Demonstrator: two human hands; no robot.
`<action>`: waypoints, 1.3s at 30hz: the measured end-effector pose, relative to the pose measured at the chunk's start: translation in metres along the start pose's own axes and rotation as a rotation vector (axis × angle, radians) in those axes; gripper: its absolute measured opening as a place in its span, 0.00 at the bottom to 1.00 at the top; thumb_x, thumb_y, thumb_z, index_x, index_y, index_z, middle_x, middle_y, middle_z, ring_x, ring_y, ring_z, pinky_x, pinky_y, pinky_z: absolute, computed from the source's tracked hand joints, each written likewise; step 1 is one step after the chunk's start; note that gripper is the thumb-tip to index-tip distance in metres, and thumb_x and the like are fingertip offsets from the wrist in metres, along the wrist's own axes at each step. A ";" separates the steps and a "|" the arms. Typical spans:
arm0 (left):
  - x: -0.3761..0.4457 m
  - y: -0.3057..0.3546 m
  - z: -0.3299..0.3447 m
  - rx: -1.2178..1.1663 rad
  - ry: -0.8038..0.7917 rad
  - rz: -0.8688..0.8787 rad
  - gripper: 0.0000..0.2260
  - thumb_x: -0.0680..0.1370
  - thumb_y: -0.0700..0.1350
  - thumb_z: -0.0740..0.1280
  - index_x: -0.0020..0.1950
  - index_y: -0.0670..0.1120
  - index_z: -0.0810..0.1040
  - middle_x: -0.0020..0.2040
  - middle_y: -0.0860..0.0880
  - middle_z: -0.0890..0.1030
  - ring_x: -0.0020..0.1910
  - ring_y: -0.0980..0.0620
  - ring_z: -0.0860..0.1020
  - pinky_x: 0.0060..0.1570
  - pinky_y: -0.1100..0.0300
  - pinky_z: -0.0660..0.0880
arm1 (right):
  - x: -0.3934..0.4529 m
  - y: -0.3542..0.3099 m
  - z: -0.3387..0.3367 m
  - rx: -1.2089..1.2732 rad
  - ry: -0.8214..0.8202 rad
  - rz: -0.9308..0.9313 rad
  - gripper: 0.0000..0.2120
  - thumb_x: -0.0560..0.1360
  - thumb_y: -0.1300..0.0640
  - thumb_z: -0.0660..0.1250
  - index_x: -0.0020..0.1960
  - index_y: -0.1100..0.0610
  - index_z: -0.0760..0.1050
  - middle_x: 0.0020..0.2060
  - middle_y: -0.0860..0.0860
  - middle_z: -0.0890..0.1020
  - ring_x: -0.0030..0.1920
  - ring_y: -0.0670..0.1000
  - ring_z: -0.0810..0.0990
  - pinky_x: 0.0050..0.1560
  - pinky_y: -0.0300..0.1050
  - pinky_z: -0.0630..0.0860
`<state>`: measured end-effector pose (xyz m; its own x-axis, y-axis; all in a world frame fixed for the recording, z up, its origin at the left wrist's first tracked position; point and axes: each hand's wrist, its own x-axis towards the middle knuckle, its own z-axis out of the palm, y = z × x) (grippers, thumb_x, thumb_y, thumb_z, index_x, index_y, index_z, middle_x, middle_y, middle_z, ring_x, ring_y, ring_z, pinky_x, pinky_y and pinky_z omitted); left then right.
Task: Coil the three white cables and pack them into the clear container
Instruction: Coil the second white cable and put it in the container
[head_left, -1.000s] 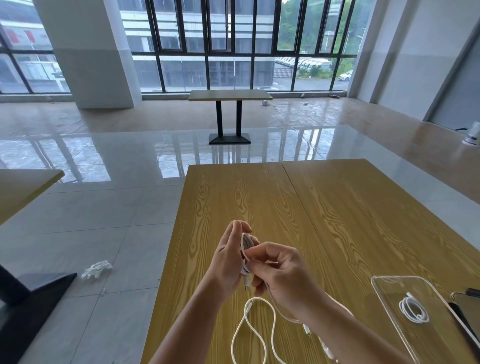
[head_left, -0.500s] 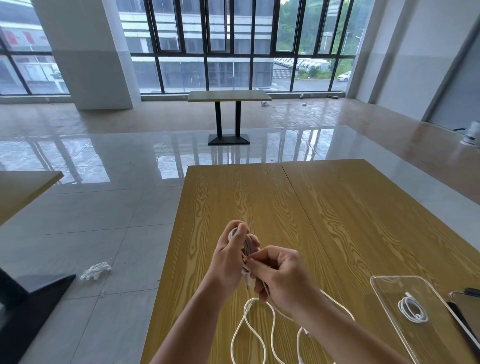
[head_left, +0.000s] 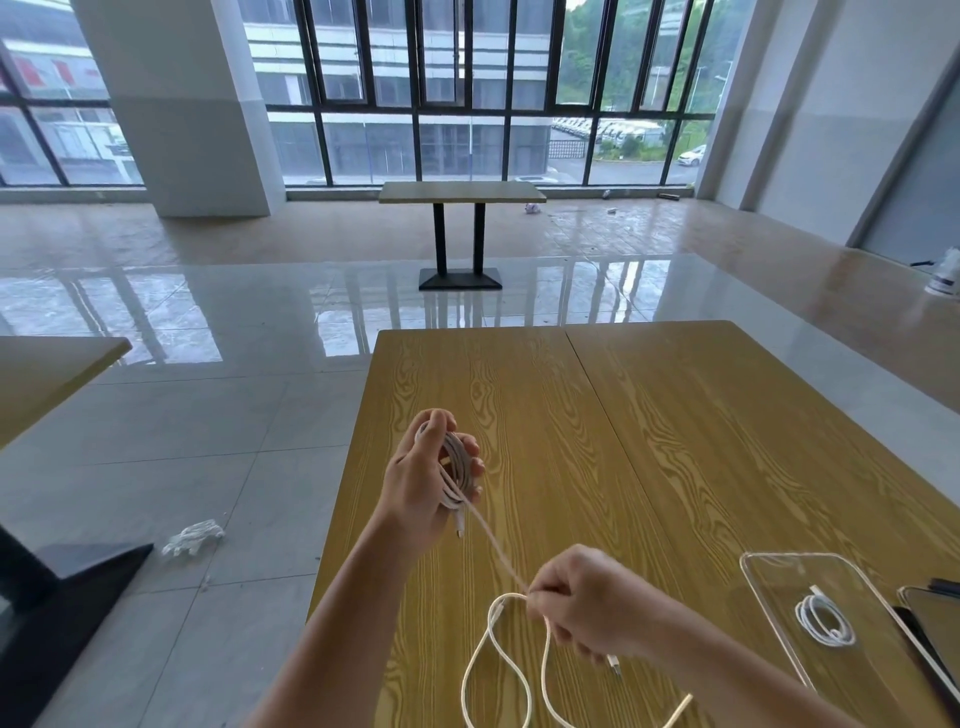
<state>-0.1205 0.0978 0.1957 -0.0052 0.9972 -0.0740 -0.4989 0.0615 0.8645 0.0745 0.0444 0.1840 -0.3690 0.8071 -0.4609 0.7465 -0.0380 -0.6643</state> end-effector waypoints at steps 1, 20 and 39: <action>-0.002 0.000 0.001 0.018 -0.034 0.002 0.13 0.85 0.47 0.54 0.44 0.46 0.73 0.37 0.43 0.77 0.33 0.47 0.76 0.30 0.57 0.72 | 0.005 0.002 -0.002 0.000 0.064 0.014 0.11 0.81 0.57 0.63 0.43 0.57 0.81 0.32 0.51 0.81 0.25 0.44 0.76 0.28 0.38 0.77; -0.007 -0.017 0.000 0.269 -0.082 -0.004 0.09 0.83 0.46 0.59 0.46 0.46 0.74 0.40 0.43 0.79 0.45 0.43 0.80 0.50 0.47 0.79 | -0.002 -0.021 -0.021 0.432 0.352 -0.116 0.09 0.79 0.58 0.67 0.42 0.57 0.83 0.30 0.49 0.83 0.25 0.47 0.73 0.25 0.40 0.69; -0.011 -0.032 0.011 0.164 -0.220 -0.047 0.15 0.80 0.56 0.61 0.51 0.43 0.72 0.32 0.40 0.74 0.28 0.45 0.73 0.31 0.53 0.71 | 0.001 -0.038 -0.016 0.910 0.174 -0.325 0.11 0.79 0.69 0.63 0.52 0.62 0.84 0.35 0.59 0.81 0.31 0.51 0.77 0.30 0.43 0.75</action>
<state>-0.0951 0.0856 0.1746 0.2117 0.9771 -0.0217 -0.3470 0.0959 0.9329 0.0547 0.0556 0.2179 -0.3400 0.9313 -0.1310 -0.1159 -0.1797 -0.9769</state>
